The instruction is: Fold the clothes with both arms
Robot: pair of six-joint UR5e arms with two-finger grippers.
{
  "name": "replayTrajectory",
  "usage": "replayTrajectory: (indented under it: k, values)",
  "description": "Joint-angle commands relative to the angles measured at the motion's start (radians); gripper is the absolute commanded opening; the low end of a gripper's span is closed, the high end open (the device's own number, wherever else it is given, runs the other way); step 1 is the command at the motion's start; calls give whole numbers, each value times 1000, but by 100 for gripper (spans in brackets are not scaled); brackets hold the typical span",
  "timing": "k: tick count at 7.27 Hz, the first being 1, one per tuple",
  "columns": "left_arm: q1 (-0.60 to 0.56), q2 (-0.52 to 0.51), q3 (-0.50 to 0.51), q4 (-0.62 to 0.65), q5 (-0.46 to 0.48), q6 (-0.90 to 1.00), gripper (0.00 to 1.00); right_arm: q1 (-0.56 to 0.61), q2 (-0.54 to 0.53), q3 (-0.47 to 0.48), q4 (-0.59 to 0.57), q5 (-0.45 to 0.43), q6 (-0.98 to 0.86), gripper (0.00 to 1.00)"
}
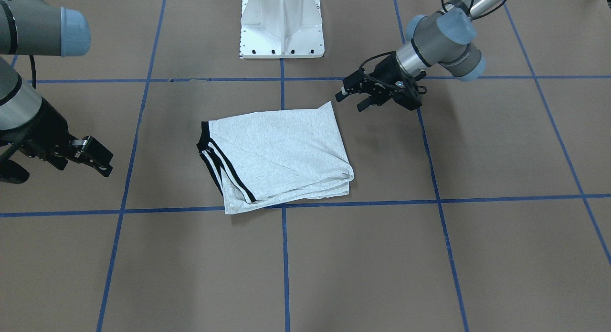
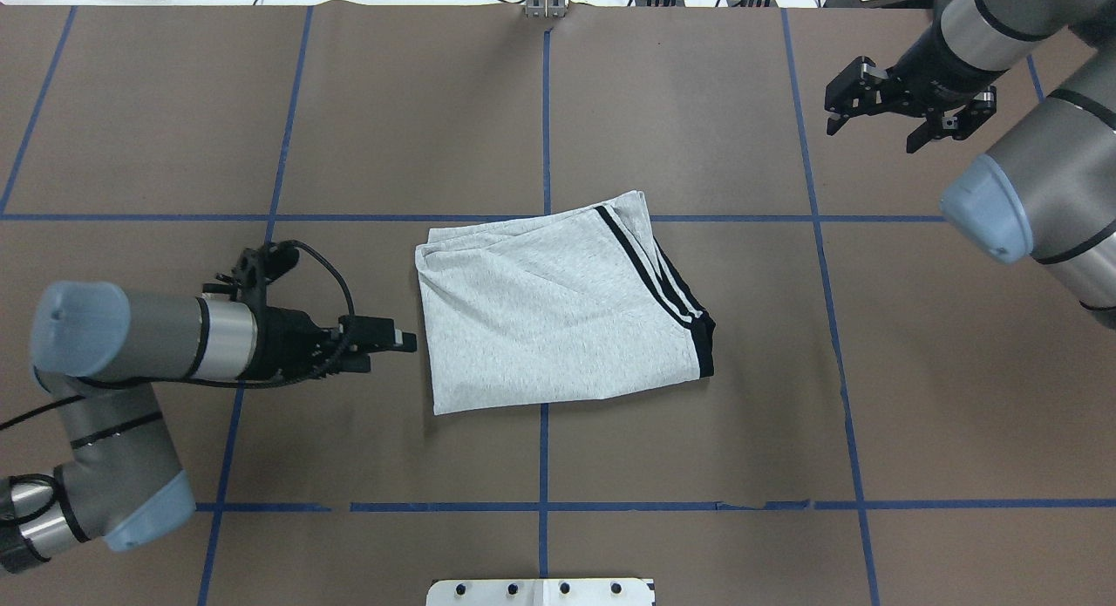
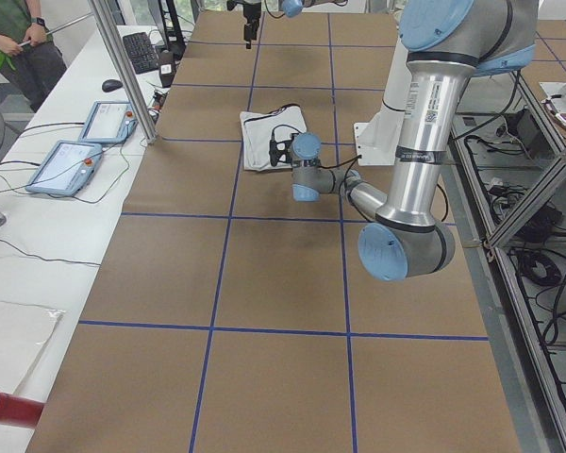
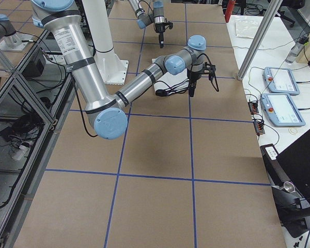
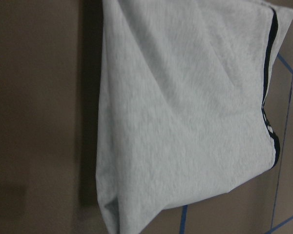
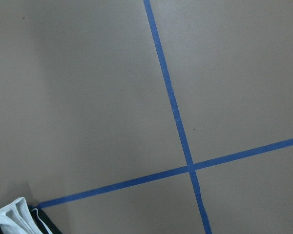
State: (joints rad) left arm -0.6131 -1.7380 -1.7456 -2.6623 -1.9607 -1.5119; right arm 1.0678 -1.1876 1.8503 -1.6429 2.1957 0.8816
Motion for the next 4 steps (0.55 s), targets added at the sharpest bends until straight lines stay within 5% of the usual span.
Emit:
replayTrajectory:
  k: [1, 4]
  values:
    - [-216, 54, -98, 231, -68, 276, 100, 52, -85, 26, 0, -5, -196, 100]
    - [-487, 55, -89, 581, -95, 821, 100, 188, -209, 20, -2, 2, -499, 100]
